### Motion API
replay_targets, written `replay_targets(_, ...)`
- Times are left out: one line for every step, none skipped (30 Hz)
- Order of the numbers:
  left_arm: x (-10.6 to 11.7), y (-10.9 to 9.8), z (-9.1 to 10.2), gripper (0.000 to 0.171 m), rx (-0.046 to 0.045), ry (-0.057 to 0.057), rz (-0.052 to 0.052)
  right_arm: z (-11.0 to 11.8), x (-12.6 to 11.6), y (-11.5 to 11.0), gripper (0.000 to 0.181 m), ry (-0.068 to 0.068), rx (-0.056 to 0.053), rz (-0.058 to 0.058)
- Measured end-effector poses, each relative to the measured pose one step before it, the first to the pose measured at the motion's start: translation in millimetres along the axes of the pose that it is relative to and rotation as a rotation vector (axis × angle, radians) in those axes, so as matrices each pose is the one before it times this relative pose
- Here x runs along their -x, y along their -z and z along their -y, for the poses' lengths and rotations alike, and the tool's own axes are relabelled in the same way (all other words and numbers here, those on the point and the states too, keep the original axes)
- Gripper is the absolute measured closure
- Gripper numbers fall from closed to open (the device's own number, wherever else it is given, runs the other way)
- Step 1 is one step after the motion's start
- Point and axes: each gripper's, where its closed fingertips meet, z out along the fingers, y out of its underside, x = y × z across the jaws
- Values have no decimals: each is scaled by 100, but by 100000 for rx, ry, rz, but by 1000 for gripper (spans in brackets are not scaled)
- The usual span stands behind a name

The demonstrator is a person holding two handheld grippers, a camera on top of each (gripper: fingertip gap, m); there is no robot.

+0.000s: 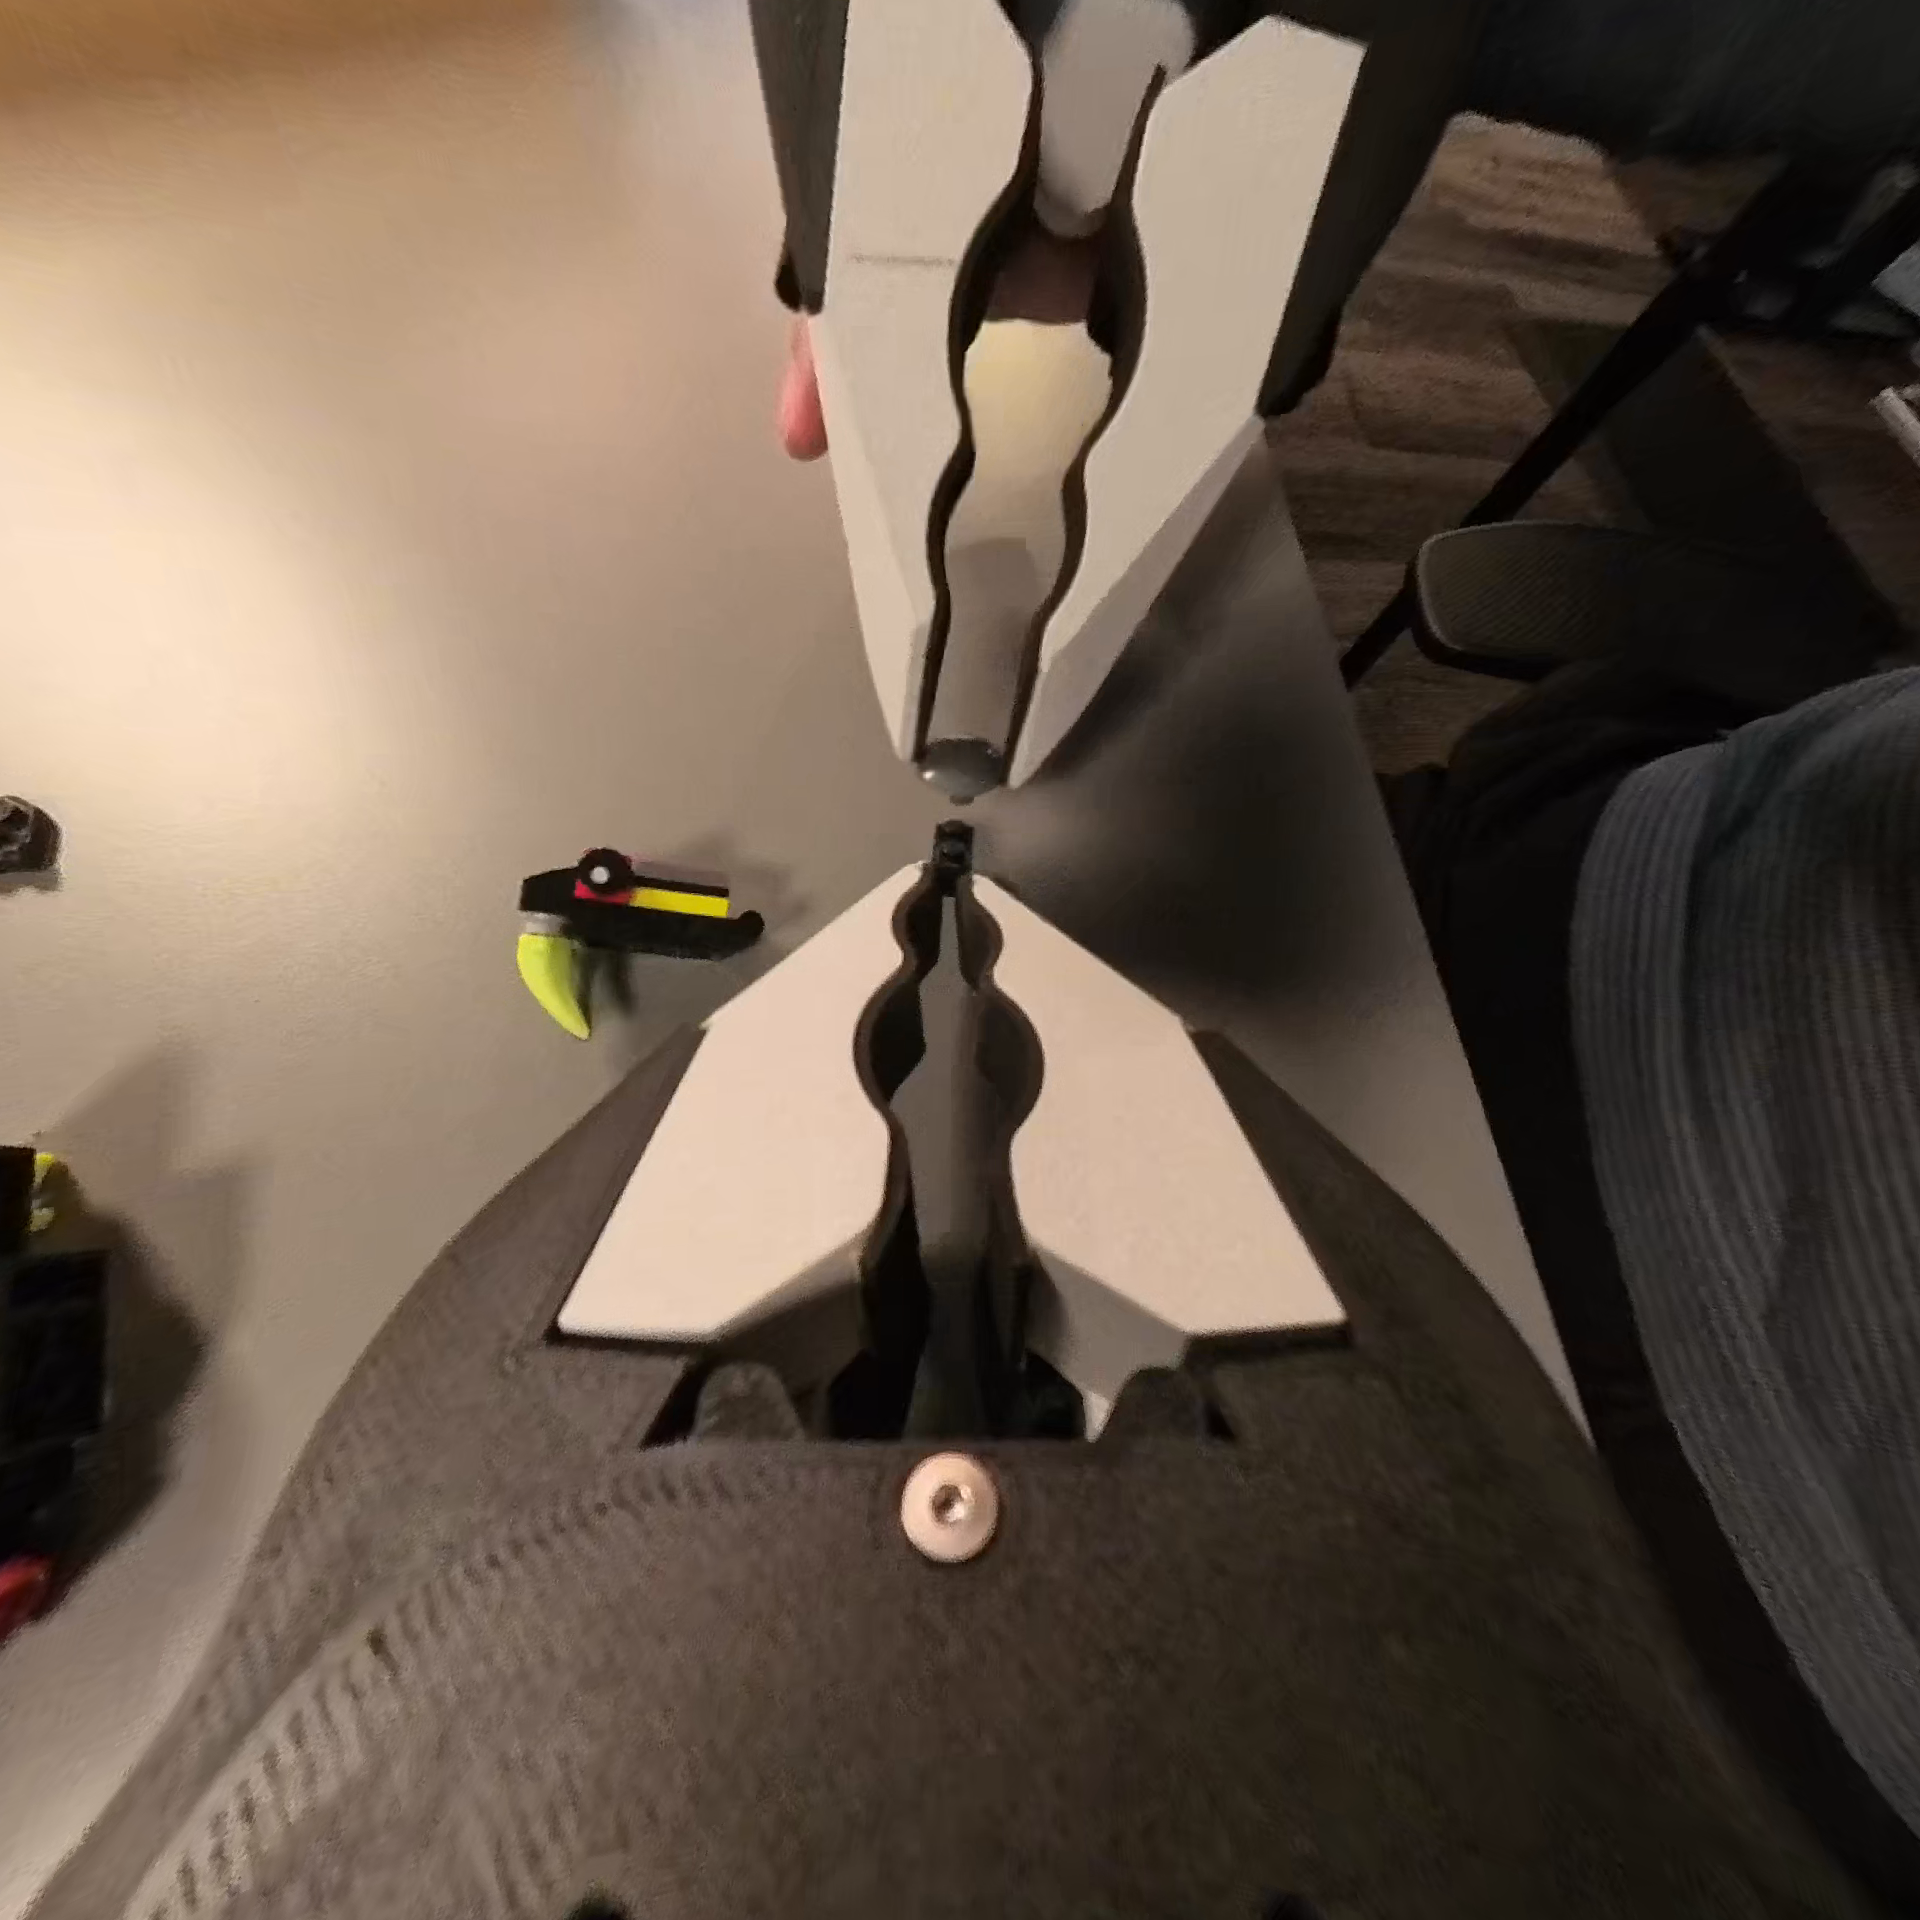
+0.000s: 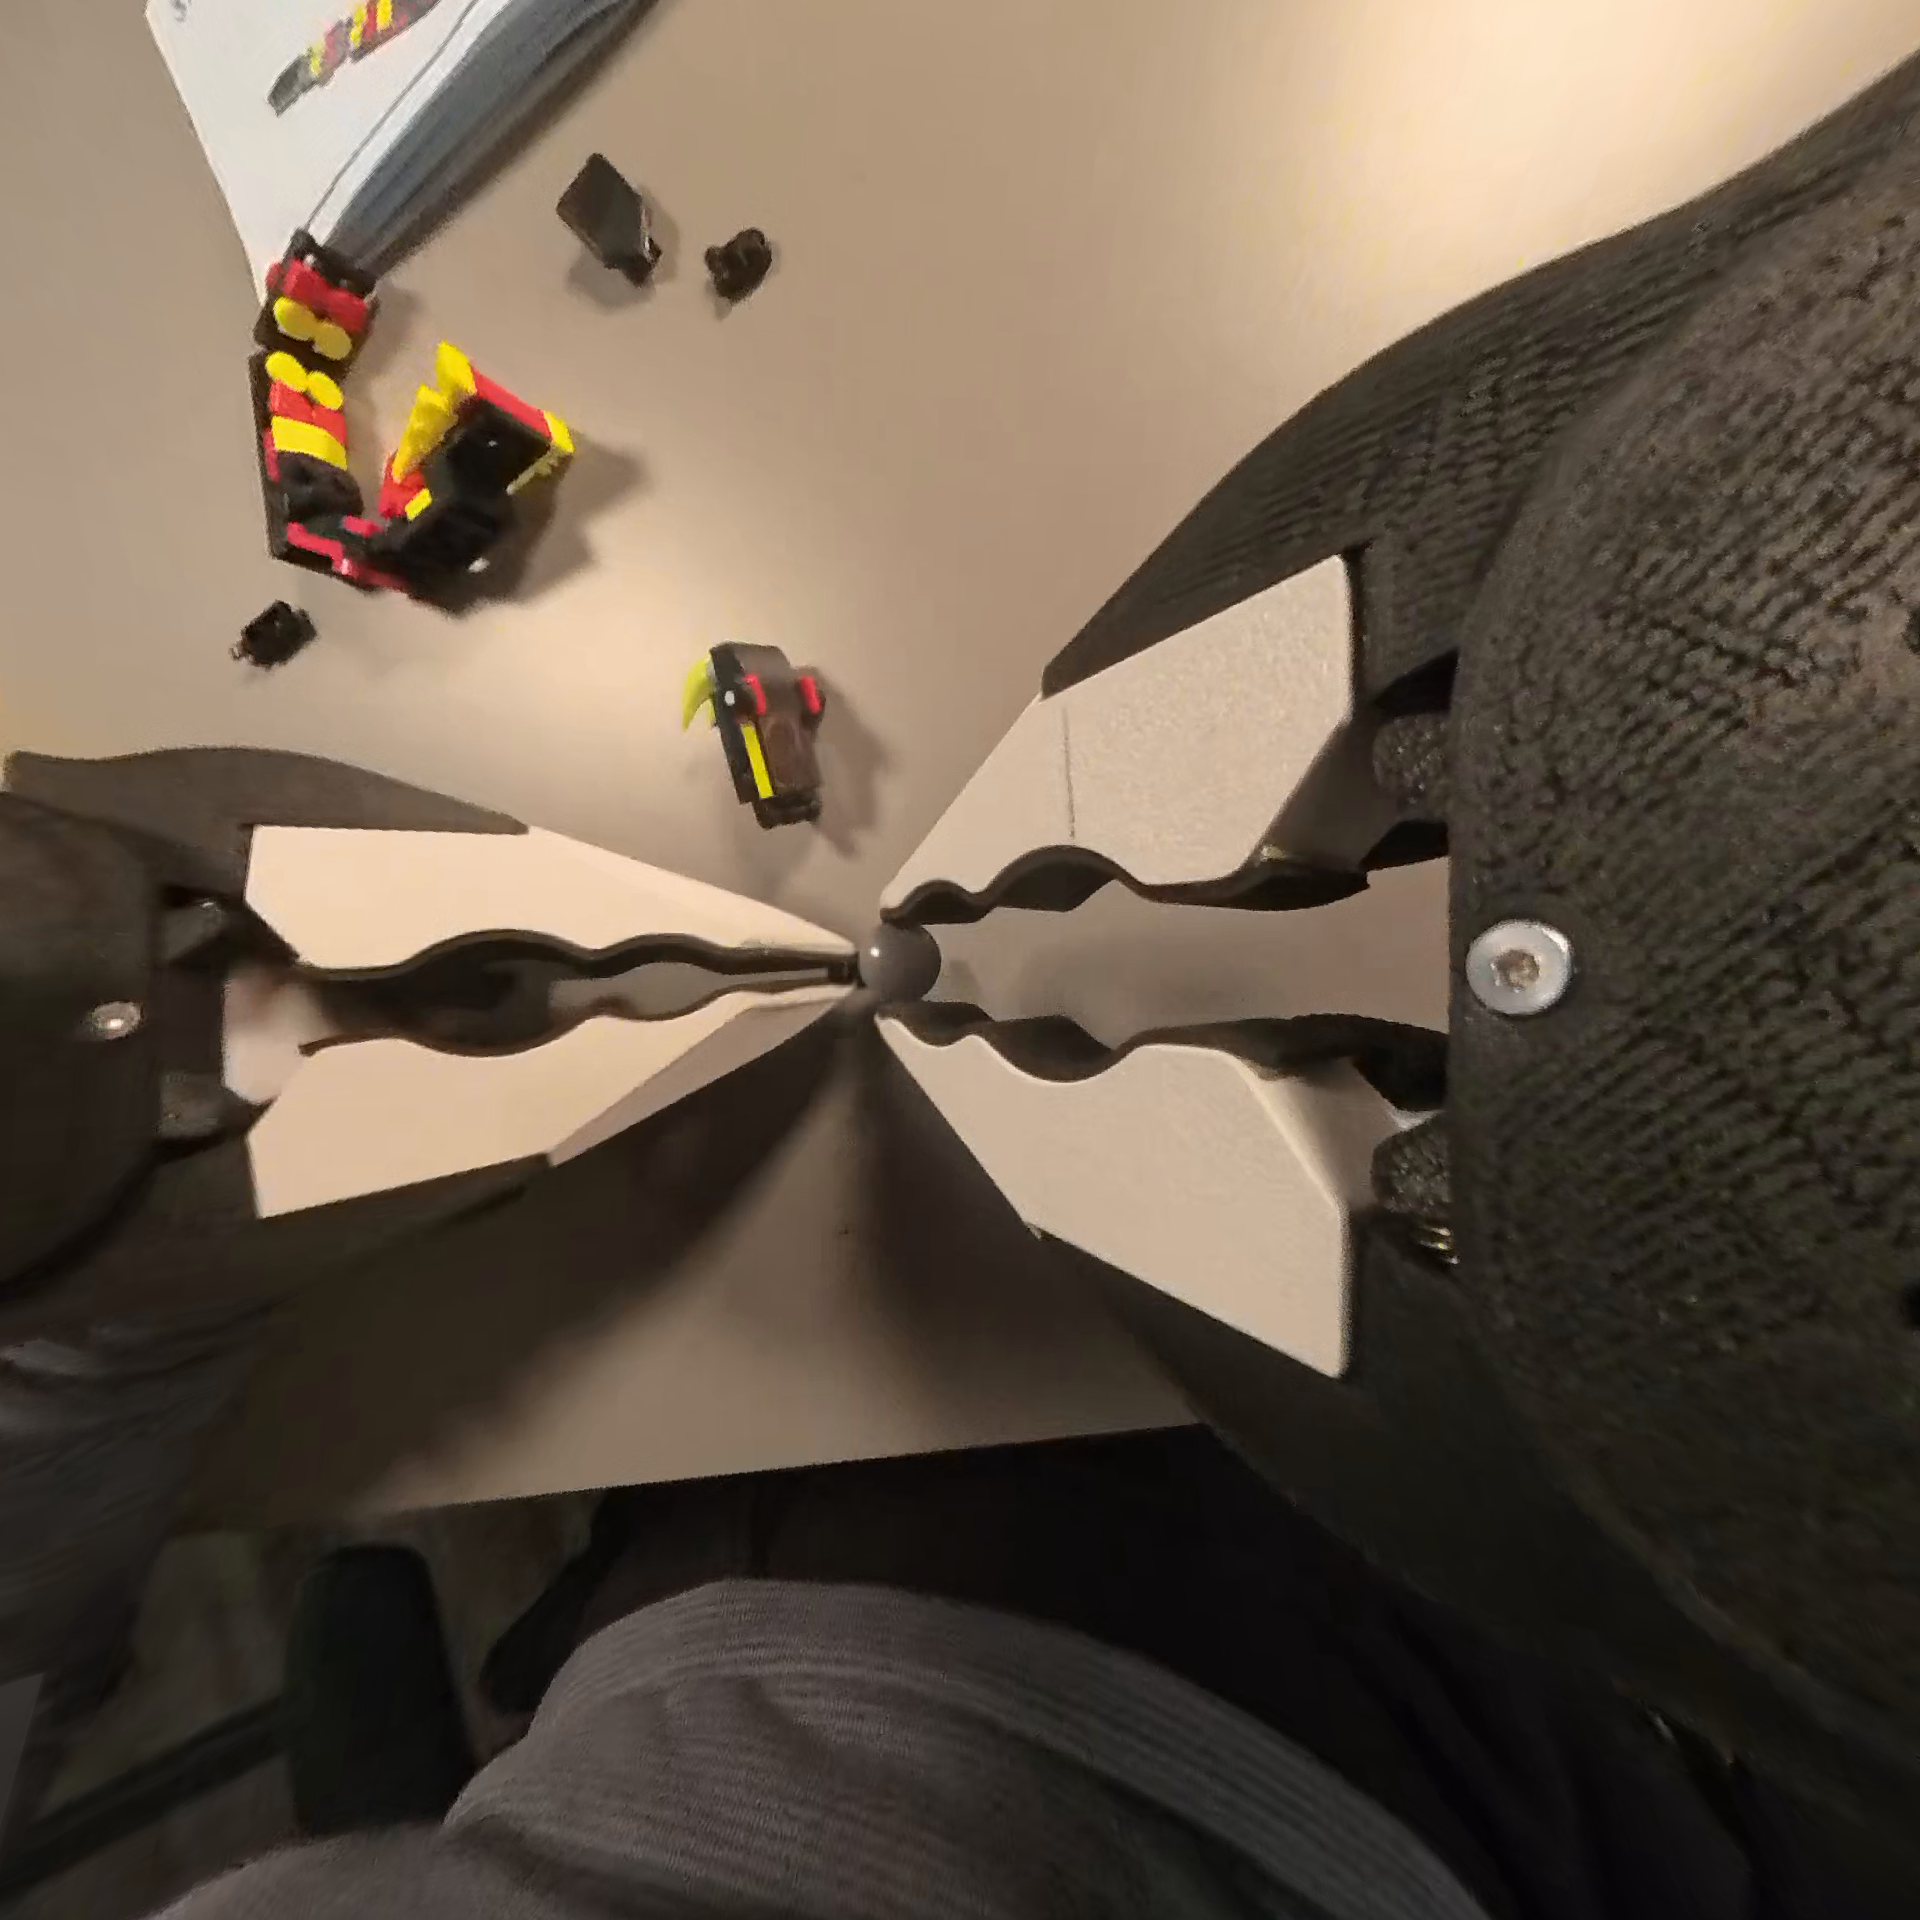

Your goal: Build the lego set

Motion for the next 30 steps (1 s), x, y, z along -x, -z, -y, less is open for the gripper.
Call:
replay_targets(-30,-148,-188,171,1518,-954,513,-156,101,-302,168,-62,457,82)
replay_targets(-13,-129,-170,171,1442,-1082,829,-201,67,-281,168,-149,478,-141)
replay_targets(2,-101,-121,171,1018,-1058,860,-181,-76,-254,168,-155,160,-971)
replay_targets(-24,-37,-34,171,272,-839,503,-154,51,-200,168,-142,-122,-106)
replay_targets(-8,-10,-6,171,96,-204,94,-160,92,-194,168,-295,73,176)
replay_targets(10,2,-11,171,86,332,-180,-154,83,-172,168,135,204,13)
replay_targets(16,-23,-90,171,544,487,-237,-60,99,-131,168,425,-134,58)
replay_targets(15,-12,-38,171,254,380,-206,35,-8,-19,168,496,-323,-380)
replay_targets(7,4,-14,171,49,190,-86,3,-110,-5,168,226,328,-881)
replay_targets(19,-12,-36,171,281,173,108,-11,-38,-18,168,599,433,-616)
replay_targets(42,-31,-78,171,550,341,227,3,-34,-41,168,1028,455,-1163)
replay_targets(34,-46,-96,171,645,575,142,-2,-7,-58,168,1741,574,-1656)
replay_targets(33,-31,-85,171,560,657,96,21,-34,-63,168,2329,545,-2353)
replay_targets(39,-23,-47,171,312,487,131,32,-27,-71,168,2531,317,-2737)
replay_targets(5,8,5,171,-72,259,-25,66,-42,-63,168,2351,126,-2899)
replay_targets(-16,4,7,171,-38,141,-266,-166,9,-132,168,2212,1427,-2383)
replay_targets(-13,2,11,171,-90,639,-387,-434,-11,-226,168,1659,2954,-2361)
replay_targets(-16,16,28,171,-243,1268,-568,216,-4,-63,169,757,-1348,-2183)
replay_targets(-8,22,21,171,-261,1478,-605,56,18,-30,168,1046,-193,-1587)
replay_targets(-5,12,21,171,-248,1494,-622,40,-3,-5,168,868,-232,-1439)
replay_targets(-8,25,34,171,-322,1602,-610,12,-9,3,167,968,-16,-1486)
replay_targets(-10,16,20,171,-264,1659,-719,5,-18,12,167,1502,333,-1702)
replay_targets(-19,9,30,171,-371,1832,-779,6,-4,28,167,2569,696,-2147)
replay_targets(-31,17,31,171,-353,1924,-883,21,-42,16,167,3493,984,-2805)
replay_targets(-14,16,51,171,-533,2409,-959,-72,-170,-16,170,3968,1722,-3784)
replay_targets(22,33,49,171,-581,2684,-990,-21,-102,-9,171,4279,1488,-3203)
replay_targets(-7,29,39,171,-395,2667,-1454,12,-51,-2,170,3392,1249,-2250)
replay_targets(10,53,34,171,-524,2794,-1492,-1,-41,-19,170,1788,1134,-1468)
replay_targets(-12,48,27,171,-533,3060,-1656,6,-34,-4,170,874,952,-727)
replay_targets(-32,44,21,171,-530,3186,-1883,3,-10,-2,170,790,759,-314)
